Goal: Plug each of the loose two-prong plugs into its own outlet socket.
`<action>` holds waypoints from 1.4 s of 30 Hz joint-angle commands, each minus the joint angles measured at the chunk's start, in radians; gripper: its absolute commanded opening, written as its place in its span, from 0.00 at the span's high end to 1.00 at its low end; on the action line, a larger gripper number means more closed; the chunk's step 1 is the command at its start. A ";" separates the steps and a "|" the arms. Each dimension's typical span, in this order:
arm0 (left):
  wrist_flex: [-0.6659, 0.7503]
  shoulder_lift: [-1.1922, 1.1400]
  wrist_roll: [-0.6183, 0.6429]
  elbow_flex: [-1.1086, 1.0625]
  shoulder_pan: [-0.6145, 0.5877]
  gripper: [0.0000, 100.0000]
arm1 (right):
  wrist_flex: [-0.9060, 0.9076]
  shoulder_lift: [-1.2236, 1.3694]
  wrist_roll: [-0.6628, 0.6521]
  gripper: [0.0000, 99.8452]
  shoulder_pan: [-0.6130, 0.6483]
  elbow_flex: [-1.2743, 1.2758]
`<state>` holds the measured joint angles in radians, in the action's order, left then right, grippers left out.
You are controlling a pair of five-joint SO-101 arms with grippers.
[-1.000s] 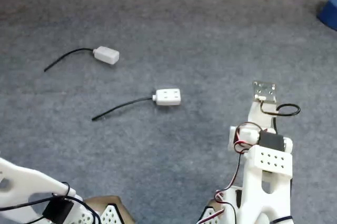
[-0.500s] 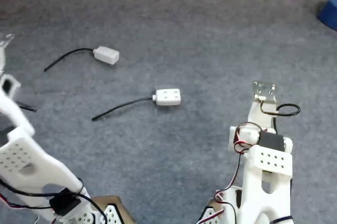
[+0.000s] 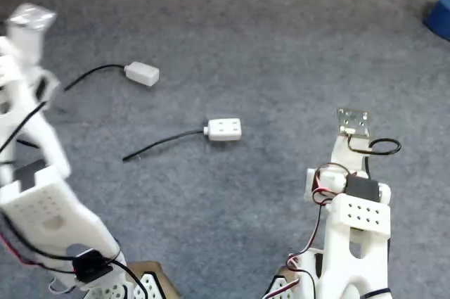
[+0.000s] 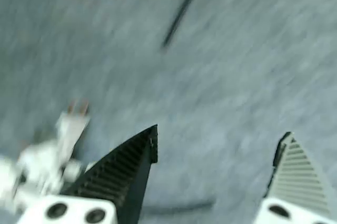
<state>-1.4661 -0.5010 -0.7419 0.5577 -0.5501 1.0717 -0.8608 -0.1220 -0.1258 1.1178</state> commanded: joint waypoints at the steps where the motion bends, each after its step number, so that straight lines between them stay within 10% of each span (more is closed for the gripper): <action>1: 0.115 -0.013 0.012 0.036 0.127 0.65 | 0.007 -0.015 -0.012 0.81 0.005 -0.004; 32: 0.199 -0.874 -0.143 0.849 0.068 0.65 | 0.005 -0.022 -0.014 0.81 0.005 0.015; 42: 0.198 -0.995 -0.143 0.851 0.068 0.99 | 0.005 -0.022 -0.014 0.81 0.005 0.015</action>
<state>-1.2804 -1.4461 -0.8769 1.4108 -0.4549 1.0717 -0.8608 -0.1281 -0.1227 1.1362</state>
